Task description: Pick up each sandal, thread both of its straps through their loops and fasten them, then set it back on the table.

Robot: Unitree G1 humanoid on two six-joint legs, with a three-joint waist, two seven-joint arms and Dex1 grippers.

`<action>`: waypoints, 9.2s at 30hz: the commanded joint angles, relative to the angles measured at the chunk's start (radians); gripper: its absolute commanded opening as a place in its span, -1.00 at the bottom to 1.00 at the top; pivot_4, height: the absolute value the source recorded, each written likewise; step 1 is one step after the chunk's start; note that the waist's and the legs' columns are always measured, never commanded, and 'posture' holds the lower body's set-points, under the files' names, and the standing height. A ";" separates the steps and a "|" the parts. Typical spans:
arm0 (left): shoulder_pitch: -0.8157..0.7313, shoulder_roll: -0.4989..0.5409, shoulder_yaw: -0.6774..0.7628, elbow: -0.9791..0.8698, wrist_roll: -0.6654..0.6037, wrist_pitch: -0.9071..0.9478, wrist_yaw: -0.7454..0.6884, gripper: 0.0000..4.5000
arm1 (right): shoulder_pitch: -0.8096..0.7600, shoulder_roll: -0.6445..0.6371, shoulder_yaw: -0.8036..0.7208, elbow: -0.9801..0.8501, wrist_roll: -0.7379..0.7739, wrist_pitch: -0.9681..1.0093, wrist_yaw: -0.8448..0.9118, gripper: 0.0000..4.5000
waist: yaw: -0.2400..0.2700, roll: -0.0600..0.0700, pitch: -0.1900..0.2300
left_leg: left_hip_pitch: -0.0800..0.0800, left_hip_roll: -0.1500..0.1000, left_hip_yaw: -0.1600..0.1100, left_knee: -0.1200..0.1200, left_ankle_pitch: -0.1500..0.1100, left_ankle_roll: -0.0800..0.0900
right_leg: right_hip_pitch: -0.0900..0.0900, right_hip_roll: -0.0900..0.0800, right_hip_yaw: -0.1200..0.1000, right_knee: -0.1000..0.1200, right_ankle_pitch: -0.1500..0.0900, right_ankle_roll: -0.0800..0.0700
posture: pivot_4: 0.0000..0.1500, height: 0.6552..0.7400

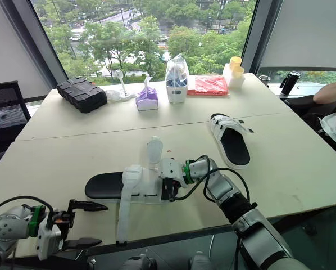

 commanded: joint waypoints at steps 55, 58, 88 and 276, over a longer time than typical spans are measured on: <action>0.049 -0.172 0.359 -0.758 -0.667 2.160 0.169 -0.99 | 0.041 -0.019 0.037 0.070 -0.081 0.016 -0.016 -1.00 | -0.002 -0.003 0.000 | -0.004 0.003 -0.001 -0.009 -0.002 -0.004 | -0.002 0.001 -0.001 -0.010 0.000 -0.010 | 1.00 1.00; 0.004 -0.177 0.396 -0.738 -0.714 2.211 0.165 -0.99 | 0.042 -0.021 0.036 0.067 -0.081 0.018 -0.015 -1.00 | -0.002 -0.003 0.000 | -0.004 0.003 -0.001 -0.008 -0.002 -0.004 | -0.002 0.001 -0.002 -0.010 0.000 -0.010 | 1.00 1.00; -0.447 -0.318 0.334 -0.300 -0.499 2.275 0.036 -0.99 | 0.038 -0.017 0.036 0.067 -0.081 0.027 -0.023 -1.00 | -0.002 -0.006 -0.001 | -0.004 0.003 -0.004 -0.008 0.000 -0.003 | 0.002 0.002 -0.008 -0.009 0.002 -0.010 | 1.00 1.00; 0.035 -0.302 0.191 -0.638 -0.134 1.642 -0.147 -0.99 | 0.058 -0.030 0.045 0.038 -0.096 0.038 -0.039 -1.00 | 0.002 -0.003 -0.002 | -0.007 0.009 -0.002 -0.010 0.000 -0.004 | -0.002 0.001 -0.012 -0.014 0.004 -0.015 | 1.00 1.00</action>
